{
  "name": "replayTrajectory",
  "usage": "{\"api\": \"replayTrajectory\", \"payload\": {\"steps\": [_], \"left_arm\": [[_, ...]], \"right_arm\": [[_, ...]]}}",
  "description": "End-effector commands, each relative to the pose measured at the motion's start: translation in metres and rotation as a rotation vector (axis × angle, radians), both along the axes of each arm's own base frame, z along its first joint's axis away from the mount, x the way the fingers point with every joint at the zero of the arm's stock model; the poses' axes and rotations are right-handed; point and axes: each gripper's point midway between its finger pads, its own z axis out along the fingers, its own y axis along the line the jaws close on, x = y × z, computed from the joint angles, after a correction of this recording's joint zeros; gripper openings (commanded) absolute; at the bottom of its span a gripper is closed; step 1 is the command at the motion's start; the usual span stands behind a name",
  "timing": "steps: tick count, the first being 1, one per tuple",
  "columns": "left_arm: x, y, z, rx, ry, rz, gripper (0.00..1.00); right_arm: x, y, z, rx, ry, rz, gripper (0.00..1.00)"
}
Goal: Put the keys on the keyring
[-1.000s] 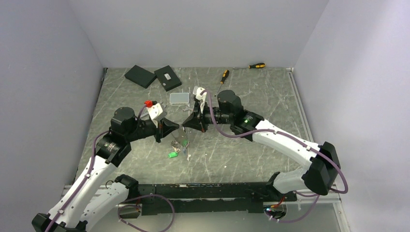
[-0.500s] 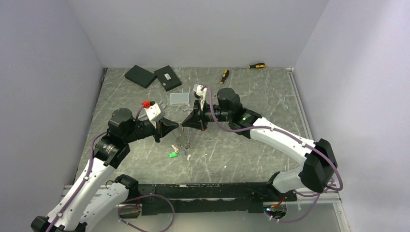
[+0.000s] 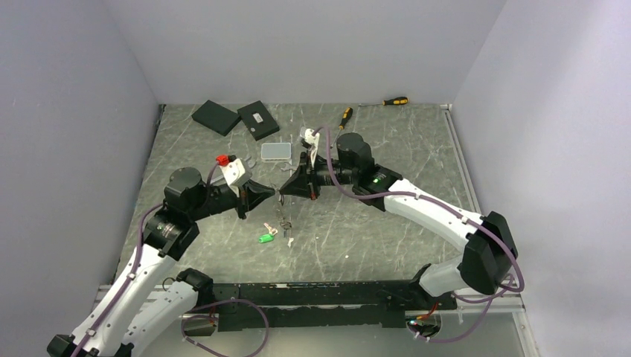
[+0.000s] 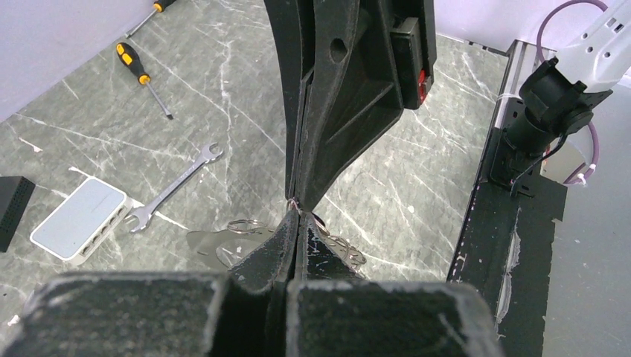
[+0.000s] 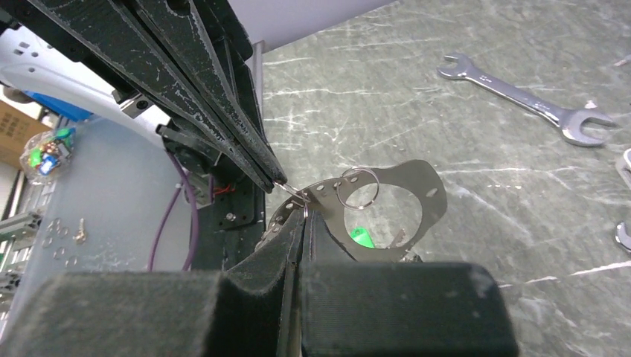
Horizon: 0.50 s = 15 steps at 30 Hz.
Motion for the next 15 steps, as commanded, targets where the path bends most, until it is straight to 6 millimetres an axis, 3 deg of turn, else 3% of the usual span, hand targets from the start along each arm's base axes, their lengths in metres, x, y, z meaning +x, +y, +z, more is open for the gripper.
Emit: {"api": "replayTrajectory", "payload": {"steps": [1, 7, 13, 15], "left_arm": [[-0.004, -0.003, 0.032, -0.072, -0.092, -0.024, 0.0], [-0.008, -0.006, 0.039, -0.117, -0.078, -0.039, 0.0], [-0.009, -0.006, 0.041, -0.129, -0.079, -0.04, 0.0], [-0.008, -0.006, 0.042, -0.132, -0.08, -0.036, 0.0]], "right_arm": [[0.001, 0.005, 0.01, 0.044, -0.011, 0.033, 0.02], [0.0, 0.005, 0.011, 0.05, -0.005, 0.043, 0.05], [0.0, 0.003, 0.01, 0.045, -0.003, 0.043, 0.17], [-0.002, 0.002, 0.011, 0.047, -0.01, 0.053, 0.25]]}}
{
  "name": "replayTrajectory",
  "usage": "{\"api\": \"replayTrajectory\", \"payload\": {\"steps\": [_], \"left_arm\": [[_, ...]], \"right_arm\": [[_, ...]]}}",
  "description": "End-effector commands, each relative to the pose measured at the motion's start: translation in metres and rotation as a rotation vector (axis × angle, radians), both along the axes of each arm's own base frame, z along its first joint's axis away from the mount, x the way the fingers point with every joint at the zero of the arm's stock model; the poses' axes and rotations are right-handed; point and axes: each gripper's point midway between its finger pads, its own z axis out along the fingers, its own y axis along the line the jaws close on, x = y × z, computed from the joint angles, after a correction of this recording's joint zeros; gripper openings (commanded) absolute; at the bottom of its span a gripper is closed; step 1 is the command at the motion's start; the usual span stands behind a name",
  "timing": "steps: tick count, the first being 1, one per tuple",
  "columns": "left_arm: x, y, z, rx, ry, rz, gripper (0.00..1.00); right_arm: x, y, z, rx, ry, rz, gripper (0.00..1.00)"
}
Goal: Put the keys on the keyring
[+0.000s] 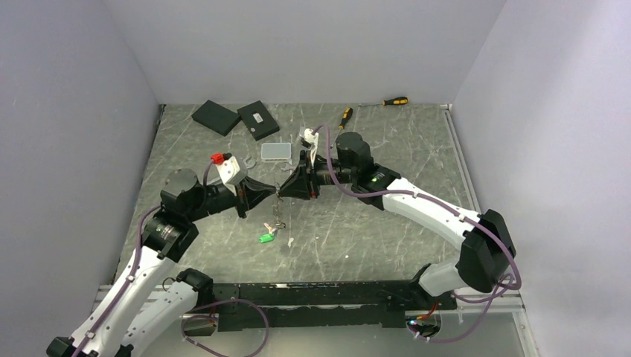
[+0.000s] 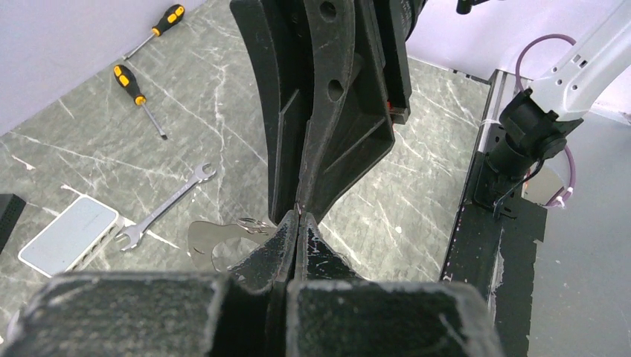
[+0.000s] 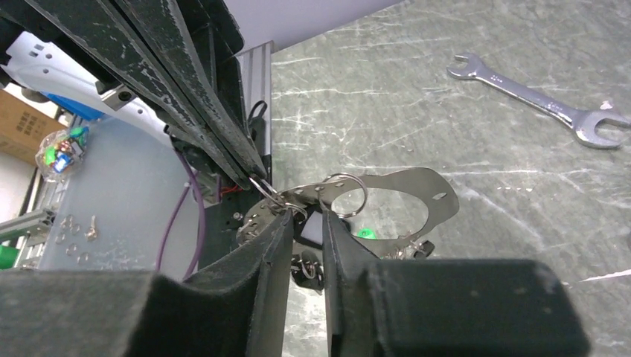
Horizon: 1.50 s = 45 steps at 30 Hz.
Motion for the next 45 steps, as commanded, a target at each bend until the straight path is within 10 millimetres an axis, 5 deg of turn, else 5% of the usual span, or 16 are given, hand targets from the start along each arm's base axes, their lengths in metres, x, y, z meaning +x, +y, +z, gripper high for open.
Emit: {"api": "replayTrajectory", "payload": {"steps": [1, 7, 18, 31, 45], "left_arm": [[-0.007, -0.003, 0.029, -0.072, -0.083, -0.034, 0.0], [-0.007, -0.003, 0.031, -0.078, -0.084, -0.036, 0.0], [-0.012, -0.008, 0.033, -0.095, -0.078, -0.086, 0.0], [-0.018, -0.014, 0.034, -0.109, -0.072, -0.146, 0.0], [-0.017, -0.011, 0.036, -0.104, -0.086, -0.132, 0.0]], "right_arm": [[-0.002, -0.001, 0.013, 0.035, -0.046, 0.027, 0.29], [-0.011, -0.012, 0.016, 0.021, -0.141, 0.069, 0.41], [-0.02, -0.039, 0.04, 0.12, -0.472, 0.029, 0.43], [-0.025, -0.027, 0.063, 0.192, -0.52, 0.112, 0.37], [-0.029, -0.014, 0.064, 0.183, -0.478, 0.169, 0.27]]}}
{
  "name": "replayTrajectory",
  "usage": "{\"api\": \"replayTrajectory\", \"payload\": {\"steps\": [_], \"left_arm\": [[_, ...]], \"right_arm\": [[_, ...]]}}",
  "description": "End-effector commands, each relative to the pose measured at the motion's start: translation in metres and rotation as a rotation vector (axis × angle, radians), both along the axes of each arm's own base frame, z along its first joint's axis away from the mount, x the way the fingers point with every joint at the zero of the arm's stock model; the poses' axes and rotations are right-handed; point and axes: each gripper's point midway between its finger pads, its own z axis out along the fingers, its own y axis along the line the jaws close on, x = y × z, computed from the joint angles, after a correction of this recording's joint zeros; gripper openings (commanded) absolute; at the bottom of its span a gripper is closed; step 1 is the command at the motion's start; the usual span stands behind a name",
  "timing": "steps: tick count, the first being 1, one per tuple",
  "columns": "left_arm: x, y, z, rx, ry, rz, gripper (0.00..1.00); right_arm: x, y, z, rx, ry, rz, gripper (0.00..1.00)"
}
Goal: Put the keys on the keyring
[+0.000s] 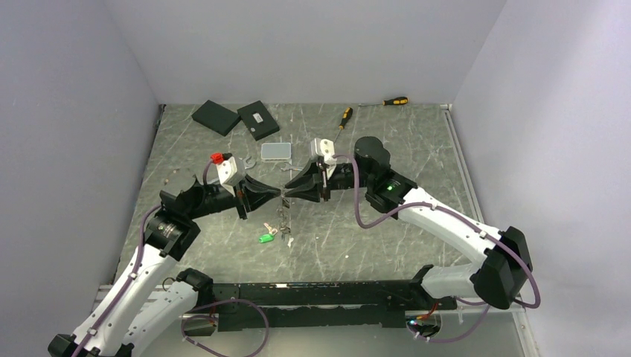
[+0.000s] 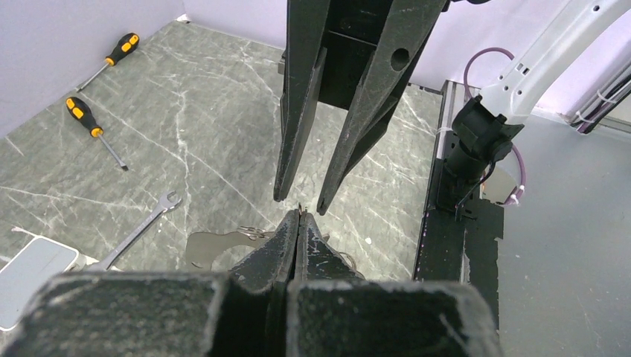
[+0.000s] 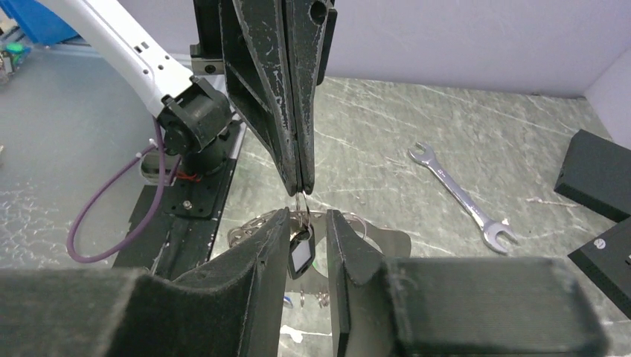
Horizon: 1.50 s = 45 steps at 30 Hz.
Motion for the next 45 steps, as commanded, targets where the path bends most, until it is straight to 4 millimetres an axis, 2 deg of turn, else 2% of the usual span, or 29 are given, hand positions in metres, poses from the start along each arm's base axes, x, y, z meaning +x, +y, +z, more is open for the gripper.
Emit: {"api": "replayTrajectory", "payload": {"steps": [1, 11, 17, 23, 24, 30, 33, 38, 42, 45], "left_arm": [[-0.003, 0.0, 0.022, -0.041, -0.075, -0.014, 0.0], [-0.004, 0.001, 0.022, -0.043, -0.078, -0.012, 0.0], [-0.003, 0.001, 0.022, -0.042, -0.08, -0.011, 0.0], [-0.001, 0.003, 0.016, -0.024, -0.05, 0.011, 0.0], [0.0, 0.004, 0.014, -0.02, -0.047, 0.018, 0.04], [0.008, 0.007, 0.009, -0.006, -0.005, 0.072, 0.6], [0.017, 0.01, 0.008, -0.023, 0.012, 0.127, 0.73], [0.035, 0.013, -0.002, -0.023, 0.084, 0.213, 0.79], [0.052, 0.015, -0.018, -0.061, 0.178, 0.3, 0.78], [0.061, 0.014, -0.018, -0.103, 0.174, 0.333, 0.78]], "right_arm": [[-0.006, 0.006, 0.025, 0.043, -0.044, 0.044, 0.27], [-0.006, 0.012, 0.019, 0.015, -0.03, 0.049, 0.21], [-0.004, 0.011, 0.019, -0.002, -0.036, 0.039, 0.02], [-0.001, 0.009, 0.021, -0.03, -0.022, 0.015, 0.0], [0.002, 0.009, 0.02, -0.042, -0.014, -0.008, 0.0], [0.027, 0.0, 0.008, -0.166, 0.085, -0.192, 0.0], [0.044, -0.006, 0.001, -0.224, 0.15, -0.316, 0.0], [0.066, -0.021, -0.013, -0.37, 0.292, -0.516, 0.0], [0.073, -0.03, -0.022, -0.461, 0.349, -0.592, 0.0], [0.075, -0.031, -0.023, -0.466, 0.388, -0.621, 0.0]]}}
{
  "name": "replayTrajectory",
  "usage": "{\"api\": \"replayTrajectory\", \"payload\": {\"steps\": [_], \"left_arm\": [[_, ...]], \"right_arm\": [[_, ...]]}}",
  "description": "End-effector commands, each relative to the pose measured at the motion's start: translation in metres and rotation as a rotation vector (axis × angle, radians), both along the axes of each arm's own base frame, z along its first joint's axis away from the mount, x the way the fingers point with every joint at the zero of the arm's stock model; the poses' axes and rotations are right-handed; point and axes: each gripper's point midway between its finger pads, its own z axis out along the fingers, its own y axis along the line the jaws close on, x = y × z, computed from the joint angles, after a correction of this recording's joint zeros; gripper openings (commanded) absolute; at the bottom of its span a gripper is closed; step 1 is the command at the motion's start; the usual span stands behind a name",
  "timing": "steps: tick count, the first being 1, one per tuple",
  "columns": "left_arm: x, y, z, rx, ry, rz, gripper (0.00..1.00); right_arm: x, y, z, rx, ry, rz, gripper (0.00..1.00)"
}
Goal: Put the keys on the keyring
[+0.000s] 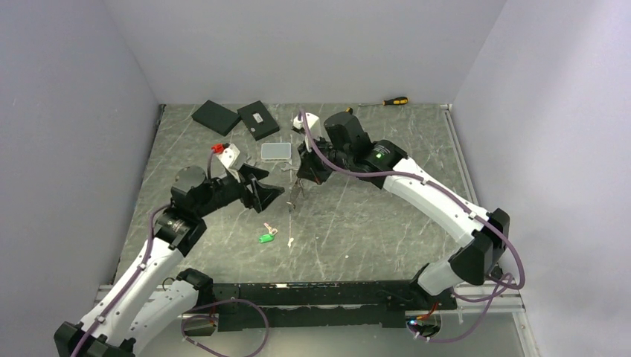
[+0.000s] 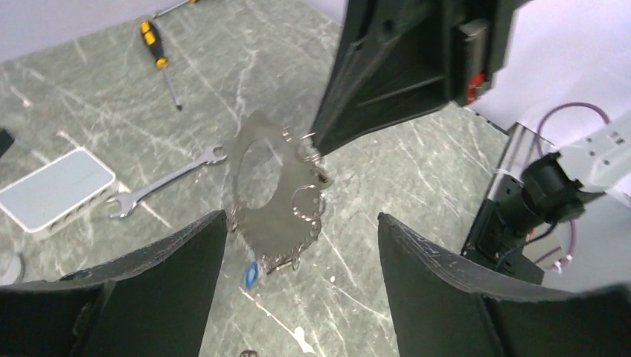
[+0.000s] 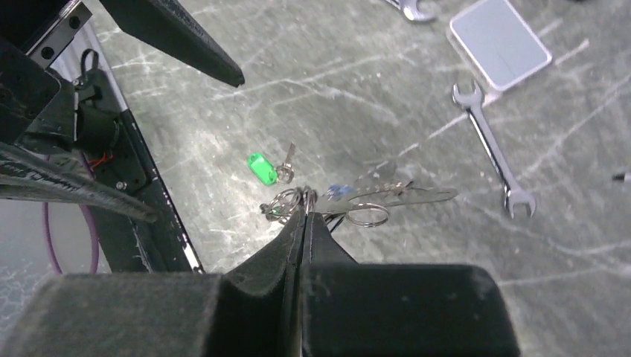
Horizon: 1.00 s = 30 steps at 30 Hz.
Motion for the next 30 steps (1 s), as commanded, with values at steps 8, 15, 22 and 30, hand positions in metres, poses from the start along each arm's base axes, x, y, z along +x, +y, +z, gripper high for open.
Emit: {"api": "replayTrajectory", "payload": {"steps": [8, 15, 22, 30], "left_arm": [[0.028, -0.034, -0.016, -0.064, -0.004, 0.112, 0.83], [0.025, -0.058, -0.03, -0.088, -0.105, 0.085, 0.91], [0.023, -0.059, -0.036, -0.14, -0.192, 0.081, 0.92], [0.024, -0.066, -0.04, -0.142, -0.294, 0.072, 0.79]], "right_arm": [[0.017, -0.012, 0.005, -0.065, 0.106, -0.205, 0.0], [0.009, -0.011, 0.0, -0.06, 0.158, -0.206, 0.0], [0.005, -0.018, 0.011, -0.044, 0.147, -0.22, 0.0], [0.004, -0.018, 0.015, -0.042, 0.153, -0.224, 0.0]]}}
